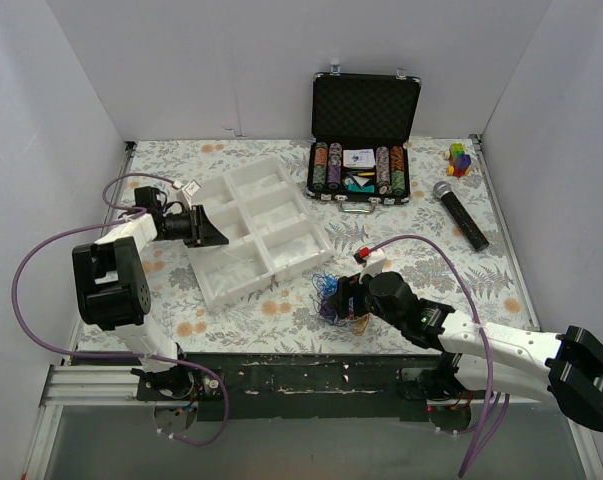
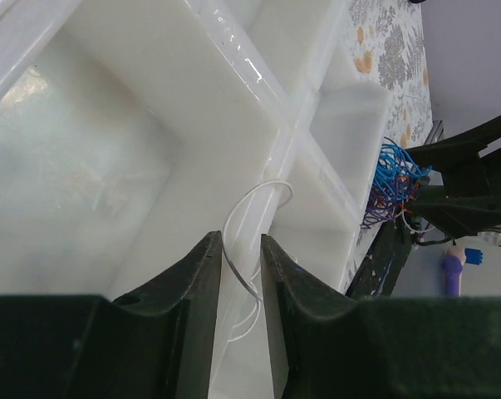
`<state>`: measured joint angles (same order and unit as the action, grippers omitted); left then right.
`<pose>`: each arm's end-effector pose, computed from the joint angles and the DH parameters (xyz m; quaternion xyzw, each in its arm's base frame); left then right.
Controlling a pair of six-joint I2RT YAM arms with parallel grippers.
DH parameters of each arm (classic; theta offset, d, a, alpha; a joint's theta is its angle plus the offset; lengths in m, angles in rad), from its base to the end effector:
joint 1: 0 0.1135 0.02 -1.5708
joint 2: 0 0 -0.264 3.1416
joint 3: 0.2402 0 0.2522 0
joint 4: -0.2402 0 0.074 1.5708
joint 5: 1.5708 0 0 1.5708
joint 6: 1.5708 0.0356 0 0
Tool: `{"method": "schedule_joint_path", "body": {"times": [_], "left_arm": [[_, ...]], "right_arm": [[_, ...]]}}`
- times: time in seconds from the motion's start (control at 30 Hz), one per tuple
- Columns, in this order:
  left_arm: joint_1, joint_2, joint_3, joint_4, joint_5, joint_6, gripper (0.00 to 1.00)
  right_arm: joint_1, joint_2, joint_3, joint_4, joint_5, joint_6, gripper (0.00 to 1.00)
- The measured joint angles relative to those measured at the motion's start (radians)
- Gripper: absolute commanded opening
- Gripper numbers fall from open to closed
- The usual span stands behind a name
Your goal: Untangle the cables
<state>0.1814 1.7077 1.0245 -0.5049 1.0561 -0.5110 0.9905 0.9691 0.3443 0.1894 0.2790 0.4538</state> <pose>0.3184 0.0269 0.1820 -0.1976 0.8302 -0.5149 0.0809 0.1192 0.1639 0.1909 -0.1493 0.8249 0.2640 0.4771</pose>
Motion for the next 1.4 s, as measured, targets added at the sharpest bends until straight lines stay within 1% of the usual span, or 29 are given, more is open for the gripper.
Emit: {"method": "schedule_joint_path", "body": {"times": [0.33,0.37,0.4,0.57,0.73,0.77,0.8,0.87,0.9,0.97,1.07,1.1,1.23,1.4], "left_arm": [[0.001,-0.005,0.009,-0.056,0.006,0.009,0.25],[0.001,-0.011,0.008,-0.062,0.006,0.009,0.06],[0.001,-0.020,0.006,-0.065,0.005,0.009,0.06],[0.000,-0.084,-0.003,-0.094,0.007,0.124,0.07],[0.000,-0.122,-0.003,-0.108,0.011,0.179,0.08],[0.000,-0.125,-0.003,-0.116,0.011,0.190,0.10],[0.000,-0.126,-0.004,-0.127,0.012,0.204,0.18],[0.000,-0.126,-0.004,-0.156,0.010,0.240,0.52],[0.000,-0.127,-0.004,-0.173,0.009,0.262,0.57],[0.000,-0.138,-0.005,-0.208,0.003,0.298,0.65],[0.000,-0.190,-0.018,-0.240,-0.004,0.332,0.71],[0.000,-0.208,-0.019,-0.246,-0.006,0.337,0.72],[-0.005,-0.278,-0.019,-0.257,-0.007,0.350,0.73],[-0.028,-0.285,-0.046,-0.261,-0.032,0.347,0.73]], "right_arm": [[0.000,0.000,0.000,0.000,0.000,0.001,0.79],[0.000,0.000,0.000,0.000,0.000,0.001,0.79],[0.000,0.000,0.000,0.000,0.000,0.002,0.79],[0.000,0.004,0.000,0.001,0.000,0.004,0.79],[0.000,0.006,0.000,0.002,-0.001,0.007,0.79],[0.000,0.006,0.000,0.002,-0.001,0.007,0.79],[0.000,0.006,0.000,0.002,-0.001,0.007,0.79],[0.000,0.006,0.000,0.002,-0.001,0.008,0.79],[0.000,0.006,0.000,0.002,-0.001,0.008,0.79],[0.000,0.006,0.000,0.002,-0.001,0.008,0.79],[0.000,0.006,0.000,0.002,-0.001,0.008,0.79],[0.000,0.006,0.000,0.002,-0.001,0.008,0.79],[0.000,0.006,0.000,0.004,-0.001,0.011,0.79],[0.000,0.006,0.000,0.005,-0.001,0.011,0.79]]}}
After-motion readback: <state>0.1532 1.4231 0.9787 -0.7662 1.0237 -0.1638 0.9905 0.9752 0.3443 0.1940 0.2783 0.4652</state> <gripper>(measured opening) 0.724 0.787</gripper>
